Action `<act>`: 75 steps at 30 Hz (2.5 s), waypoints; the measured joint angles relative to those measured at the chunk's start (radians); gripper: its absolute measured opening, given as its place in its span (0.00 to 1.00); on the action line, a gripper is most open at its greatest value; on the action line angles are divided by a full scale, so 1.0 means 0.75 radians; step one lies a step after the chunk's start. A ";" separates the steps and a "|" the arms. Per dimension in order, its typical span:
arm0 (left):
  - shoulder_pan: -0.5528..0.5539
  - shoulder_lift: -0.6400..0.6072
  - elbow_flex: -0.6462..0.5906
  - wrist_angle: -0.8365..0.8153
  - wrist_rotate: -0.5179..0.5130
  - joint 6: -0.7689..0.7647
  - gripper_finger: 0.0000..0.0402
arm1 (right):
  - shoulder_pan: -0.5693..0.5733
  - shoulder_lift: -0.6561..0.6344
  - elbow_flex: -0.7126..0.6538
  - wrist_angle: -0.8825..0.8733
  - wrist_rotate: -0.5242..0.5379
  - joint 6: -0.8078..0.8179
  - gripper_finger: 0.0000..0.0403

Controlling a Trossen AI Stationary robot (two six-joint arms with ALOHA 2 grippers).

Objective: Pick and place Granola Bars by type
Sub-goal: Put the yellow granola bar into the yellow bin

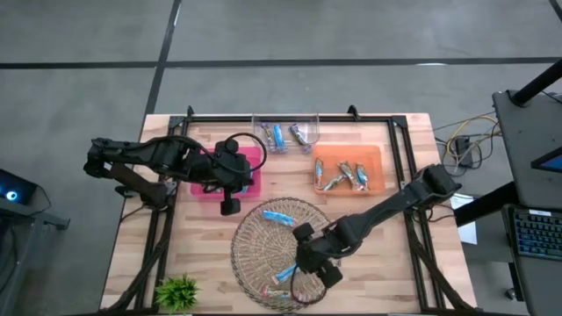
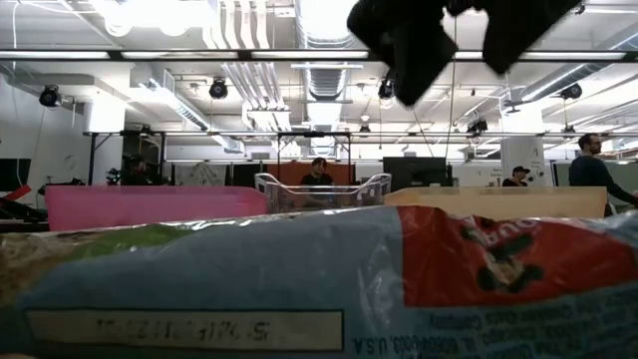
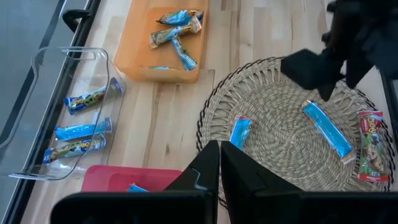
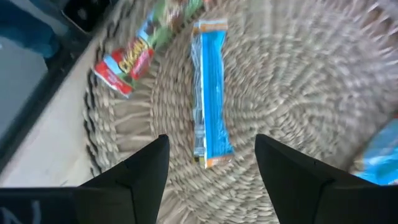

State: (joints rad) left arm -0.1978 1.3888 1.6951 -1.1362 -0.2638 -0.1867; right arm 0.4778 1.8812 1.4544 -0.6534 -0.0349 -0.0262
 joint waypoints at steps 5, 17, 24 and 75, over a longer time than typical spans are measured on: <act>0.000 0.000 0.000 0.000 0.000 -0.002 0.00 | -0.004 0.085 0.051 -0.005 0.003 -0.010 0.56; 0.000 0.000 0.001 0.000 0.000 -0.006 0.00 | -0.013 0.288 0.228 -0.178 0.004 -0.085 0.56; 0.000 0.000 0.001 -0.001 0.000 -0.012 0.00 | -0.012 0.315 0.248 -0.204 0.006 -0.081 0.56; 0.000 0.000 -0.002 0.004 -0.001 -0.034 0.00 | 0.003 0.383 0.188 -0.105 0.013 -0.028 0.56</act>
State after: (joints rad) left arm -0.1978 1.3888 1.6936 -1.1336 -0.2643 -0.2122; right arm 0.4797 2.1685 1.5951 -0.7320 -0.0249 -0.0474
